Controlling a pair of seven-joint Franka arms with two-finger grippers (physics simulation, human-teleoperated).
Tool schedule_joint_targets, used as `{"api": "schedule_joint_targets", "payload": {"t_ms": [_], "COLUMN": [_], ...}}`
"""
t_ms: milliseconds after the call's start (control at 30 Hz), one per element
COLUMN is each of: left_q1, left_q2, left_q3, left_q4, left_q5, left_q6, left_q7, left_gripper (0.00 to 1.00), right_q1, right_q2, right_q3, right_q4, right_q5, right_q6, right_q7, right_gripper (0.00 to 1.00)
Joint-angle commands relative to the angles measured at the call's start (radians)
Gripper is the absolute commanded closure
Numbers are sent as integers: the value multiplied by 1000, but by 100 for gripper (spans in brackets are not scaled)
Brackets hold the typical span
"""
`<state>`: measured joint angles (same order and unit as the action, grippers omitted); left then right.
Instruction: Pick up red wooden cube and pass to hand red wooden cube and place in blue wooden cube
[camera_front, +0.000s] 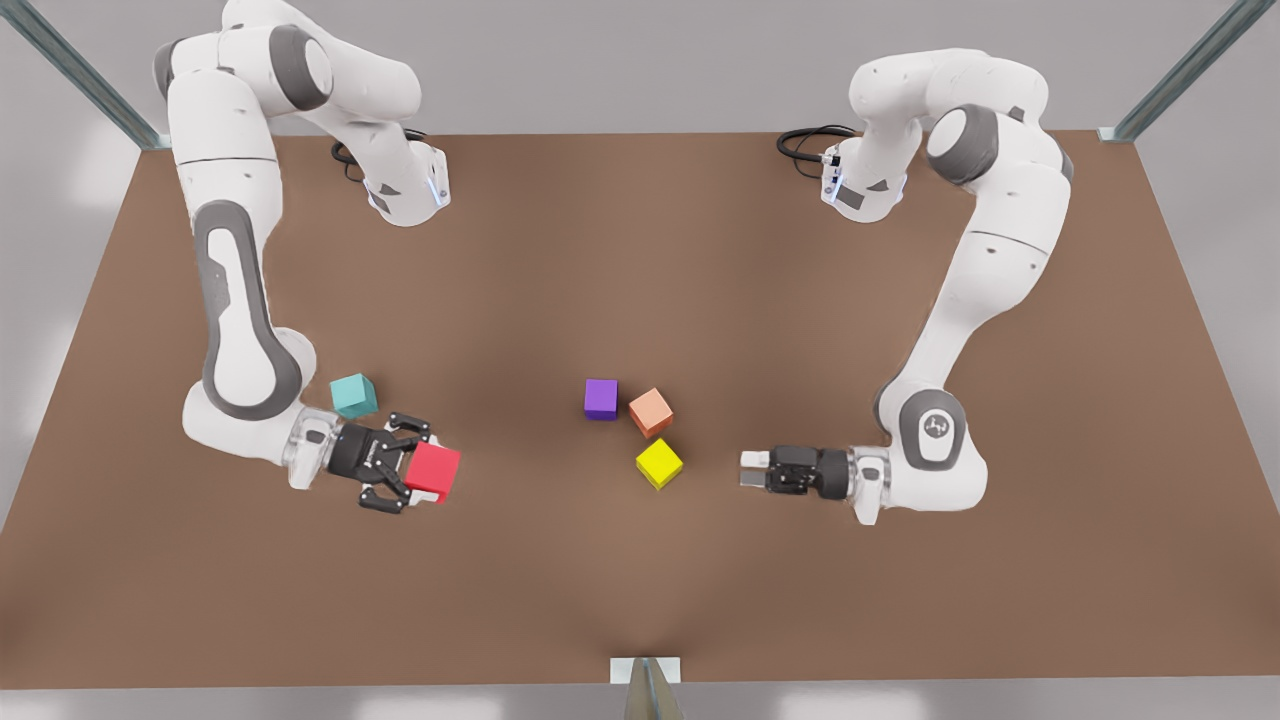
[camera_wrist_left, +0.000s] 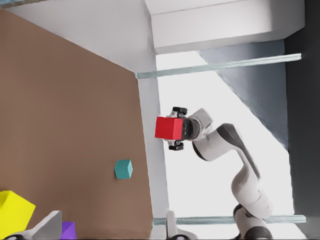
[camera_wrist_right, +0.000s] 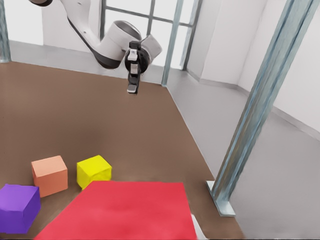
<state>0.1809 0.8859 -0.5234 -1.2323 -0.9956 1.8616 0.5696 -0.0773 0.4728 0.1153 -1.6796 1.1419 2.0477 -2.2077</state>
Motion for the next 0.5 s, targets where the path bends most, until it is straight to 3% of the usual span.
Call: {"api": "schedule_joint_targets", "payload": {"t_ms": [0, 67, 167, 233, 267, 300, 333, 467], "left_q1": [2, -15, -15, 12, -79, -120, -132, -106], "left_q2": [-33, -156, -208, -287, -548, -659, -686, -608], "left_q3": [-33, -72, -73, -83, 200, 252, 258, 246], "left_q4": [141, 168, 168, 96, -215, -300, -216, -156], "left_q5": [758, 1265, 1451, 1415, 1188, 1115, 1106, 1100], "left_q6": [-418, -530, -614, -604, -339, -309, -462, -493], "left_q7": [-467, -850, -850, -770, -548, -545, -548, -553], "left_gripper": [0, 0, 0, 0, 0, 0, 0, 0], "right_q1": [-19, -19, -19, -16, -13, -9, -4, 17], "right_q2": [-34, -72, -175, -223, -246, -269, -293, -292], "right_q3": [-63, -121, -140, -144, -143, -141, -141, -141], "right_q4": [0, -2, -123, -216, -281, -317, -371, -428], "right_q5": [-535, -793, -1024, -1070, -1094, -1097, -1097, -1100], "right_q6": [-99, -142, -153, -100, -32, -17, 40, 178], "right_q7": [765, 963, 1249, 1355, 1419, 1461, 1508, 1605], "right_gripper": [42, 42, 45, 45, 45, 45, 45, 45]}}
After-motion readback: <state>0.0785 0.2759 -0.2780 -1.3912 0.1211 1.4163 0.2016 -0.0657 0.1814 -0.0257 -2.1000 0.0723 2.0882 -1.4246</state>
